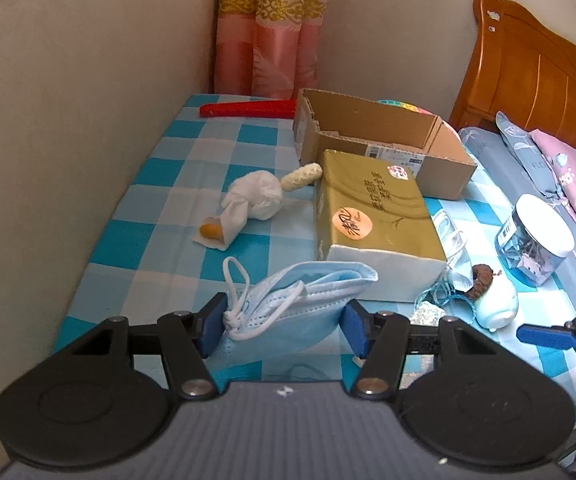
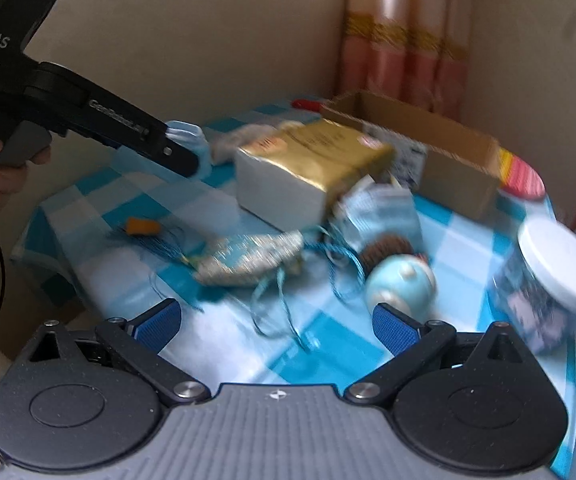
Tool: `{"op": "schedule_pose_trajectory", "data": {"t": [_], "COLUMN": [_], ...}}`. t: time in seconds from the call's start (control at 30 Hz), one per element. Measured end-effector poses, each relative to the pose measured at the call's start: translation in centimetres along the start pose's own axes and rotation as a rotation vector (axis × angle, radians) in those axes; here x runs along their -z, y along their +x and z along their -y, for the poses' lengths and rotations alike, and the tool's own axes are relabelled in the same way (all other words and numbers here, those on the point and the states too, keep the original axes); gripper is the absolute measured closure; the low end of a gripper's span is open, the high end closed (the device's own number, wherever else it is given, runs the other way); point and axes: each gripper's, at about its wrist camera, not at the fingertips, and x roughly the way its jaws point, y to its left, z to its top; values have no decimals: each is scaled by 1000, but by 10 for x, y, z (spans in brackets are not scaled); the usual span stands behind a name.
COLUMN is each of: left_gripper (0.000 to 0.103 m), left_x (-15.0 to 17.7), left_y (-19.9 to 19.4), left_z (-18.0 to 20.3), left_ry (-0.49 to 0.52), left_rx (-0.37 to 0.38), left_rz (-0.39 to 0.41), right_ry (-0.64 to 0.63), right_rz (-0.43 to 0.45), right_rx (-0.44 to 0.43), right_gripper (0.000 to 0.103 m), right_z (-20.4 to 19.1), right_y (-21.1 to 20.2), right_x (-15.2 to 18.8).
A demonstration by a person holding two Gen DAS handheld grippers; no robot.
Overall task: Organize soft objects
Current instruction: 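Close the right tool on the floral pouch while the left tool grips the blue mask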
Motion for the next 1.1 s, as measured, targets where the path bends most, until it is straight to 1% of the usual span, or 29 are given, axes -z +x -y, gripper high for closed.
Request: {"op": "schedule_pose_trajectory", "data": {"t": [0.23,0.4,0.57,0.63,0.7,0.9,0.97,1.03,1.1], "left_gripper": [44,44,44,44,44,44,44,44,44], "left_x": [2,3,3,3,3,2,2,2,2], "left_y": [-2,-1,3,5,7,8,8,7,6], "left_z": [-11,-14,-17,-17,-18,-22,-22,-21,-21], "left_ry": [-18,-15,-17,-17,-18,-24,-27,-23,-19], "left_rx": [-5,-3,7,11,14,9,7,6,7], "left_rz": [-4,1,-15,-20,-23,-24,-25,-24,-25], "right_ry": [-81,-85,-67,-65,-65,-68,-72,-68,-62], "right_rz": [-19,-42,-69,-80,-82,-90,-93,-91,-89], "right_rx": [-30,-37,-55,-59,-65,-78,-68,-65,-70], "right_gripper": [1,2,5,9,10,24,25,29,31], "right_z": [-16,-18,-15,-15,-16,-18,-19,-18,-17], "right_y": [30,53,68,72,73,69,68,66,63], "right_x": [-22,-32,-36,-36,-36,-38,-38,-39,-40]}}
